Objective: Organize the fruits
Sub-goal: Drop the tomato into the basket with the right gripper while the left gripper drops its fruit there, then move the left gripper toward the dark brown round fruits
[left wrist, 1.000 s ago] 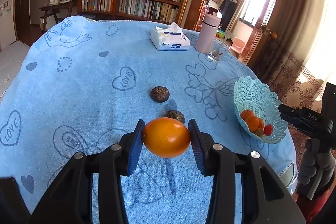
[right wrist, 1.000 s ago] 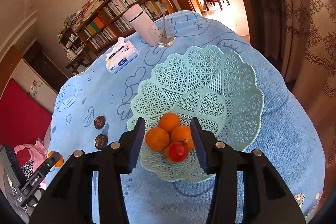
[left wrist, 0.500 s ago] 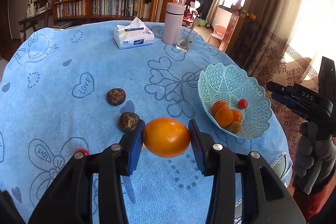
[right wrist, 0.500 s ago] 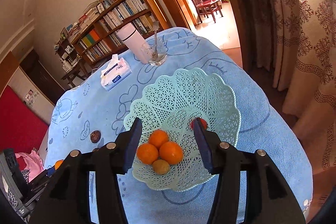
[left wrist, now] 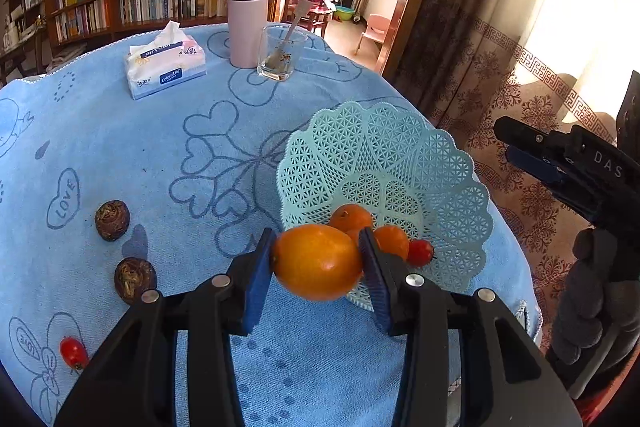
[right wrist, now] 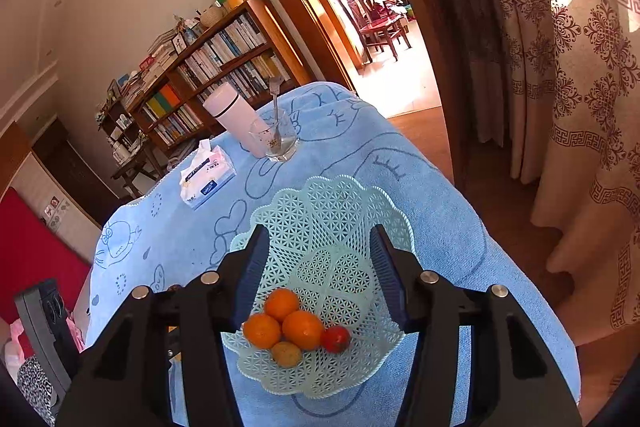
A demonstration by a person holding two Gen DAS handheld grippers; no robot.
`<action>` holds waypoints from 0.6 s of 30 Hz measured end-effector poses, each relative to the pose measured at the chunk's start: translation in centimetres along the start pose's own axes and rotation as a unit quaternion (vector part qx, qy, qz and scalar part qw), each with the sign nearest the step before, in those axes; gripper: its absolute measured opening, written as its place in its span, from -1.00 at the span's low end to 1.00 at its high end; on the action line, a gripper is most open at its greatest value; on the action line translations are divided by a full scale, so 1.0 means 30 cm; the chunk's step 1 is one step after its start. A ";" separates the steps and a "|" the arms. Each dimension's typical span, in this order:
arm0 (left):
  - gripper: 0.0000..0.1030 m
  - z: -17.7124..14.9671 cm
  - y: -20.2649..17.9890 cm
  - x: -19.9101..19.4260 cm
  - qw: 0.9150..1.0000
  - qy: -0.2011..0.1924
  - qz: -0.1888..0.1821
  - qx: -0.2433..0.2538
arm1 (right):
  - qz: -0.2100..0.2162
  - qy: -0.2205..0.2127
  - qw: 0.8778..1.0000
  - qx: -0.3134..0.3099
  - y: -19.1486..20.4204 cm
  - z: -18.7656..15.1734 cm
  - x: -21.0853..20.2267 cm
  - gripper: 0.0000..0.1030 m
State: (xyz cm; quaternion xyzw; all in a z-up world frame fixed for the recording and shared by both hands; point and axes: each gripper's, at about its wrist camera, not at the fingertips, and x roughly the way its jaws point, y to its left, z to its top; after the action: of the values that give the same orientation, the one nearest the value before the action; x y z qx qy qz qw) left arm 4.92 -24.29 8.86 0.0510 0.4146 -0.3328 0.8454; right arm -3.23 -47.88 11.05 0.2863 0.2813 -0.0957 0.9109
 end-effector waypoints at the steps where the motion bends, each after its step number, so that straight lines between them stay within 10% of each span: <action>1: -0.16 0.011 -0.008 0.019 1.000 0.003 -0.003 0.003 | 0.000 0.001 1.000 0.003 -0.006 0.003 0.004 0.07; 6: -0.11 0.059 -0.041 0.097 1.000 0.004 -0.006 0.012 | -0.004 0.004 1.000 0.010 -0.025 0.006 0.017 0.08; 9: 0.44 0.072 -0.035 0.083 1.000 -0.020 -0.010 0.003 | -0.006 0.008 1.000 0.010 -0.027 0.003 0.027 0.08; 18: 0.51 0.073 0.089 -0.002 0.997 -0.048 0.052 -0.029 | -0.005 0.012 1.000 0.003 -0.005 -0.011 0.033 0.08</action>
State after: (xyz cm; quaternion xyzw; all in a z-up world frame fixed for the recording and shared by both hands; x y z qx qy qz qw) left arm 7.96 -22.98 9.82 0.0316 0.3796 -0.2780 0.8818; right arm -2.60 -47.84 10.20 0.2886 0.2930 -0.0979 0.9063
